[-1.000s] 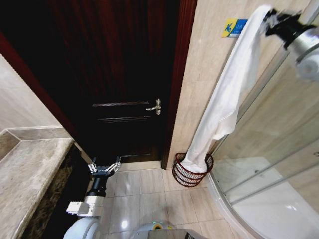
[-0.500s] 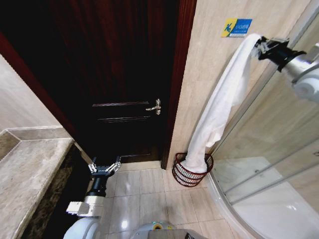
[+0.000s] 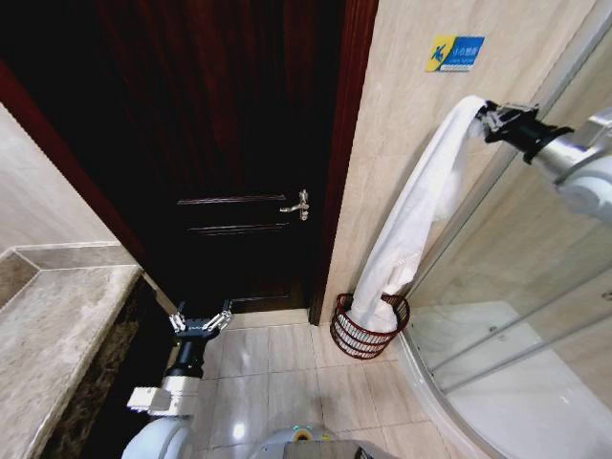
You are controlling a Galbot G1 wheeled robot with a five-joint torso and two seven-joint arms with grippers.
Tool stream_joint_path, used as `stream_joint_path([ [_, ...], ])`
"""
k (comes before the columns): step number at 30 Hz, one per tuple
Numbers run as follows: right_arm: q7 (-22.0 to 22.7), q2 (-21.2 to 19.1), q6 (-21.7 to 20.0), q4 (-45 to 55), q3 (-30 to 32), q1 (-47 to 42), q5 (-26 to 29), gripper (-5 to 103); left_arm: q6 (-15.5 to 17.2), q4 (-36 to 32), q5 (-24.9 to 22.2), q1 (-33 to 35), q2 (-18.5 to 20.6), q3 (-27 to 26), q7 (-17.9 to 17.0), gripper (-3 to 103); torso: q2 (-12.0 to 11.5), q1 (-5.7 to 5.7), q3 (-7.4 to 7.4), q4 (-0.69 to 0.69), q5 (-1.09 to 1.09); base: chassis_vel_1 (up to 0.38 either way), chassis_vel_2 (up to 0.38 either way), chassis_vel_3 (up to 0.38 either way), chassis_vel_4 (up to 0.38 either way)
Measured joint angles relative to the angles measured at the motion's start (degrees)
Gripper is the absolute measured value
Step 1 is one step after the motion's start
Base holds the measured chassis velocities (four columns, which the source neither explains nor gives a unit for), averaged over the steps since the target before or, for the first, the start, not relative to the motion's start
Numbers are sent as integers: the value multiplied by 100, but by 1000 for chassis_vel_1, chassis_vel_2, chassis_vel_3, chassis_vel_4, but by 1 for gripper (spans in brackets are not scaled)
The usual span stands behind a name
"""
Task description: Discard the used towel into the hamper.
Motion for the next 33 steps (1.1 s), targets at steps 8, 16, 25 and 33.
stream_joint_path([
  [8,50,514,-103,419,-750,651,-69,4,0,0,0,0,0,0,0,100,0,0,0,-1,-1,0,0,0,0],
  [16,306,792,-394,909,-724,764,-135,4,0,0,0,0,0,0,0,100,0,0,0,1,-2,0,0,0,0],
  [25,440,1125,-268,1037,-1119,871,-283,4,0,0,0,0,0,0,0,100,0,0,0,0,1,0,0,0,0],
  [33,498,1616,-179,1293,-1636,1111,-320,4,0,0,0,0,0,0,0,100,0,0,0,0,0,0,0,0,0],
])
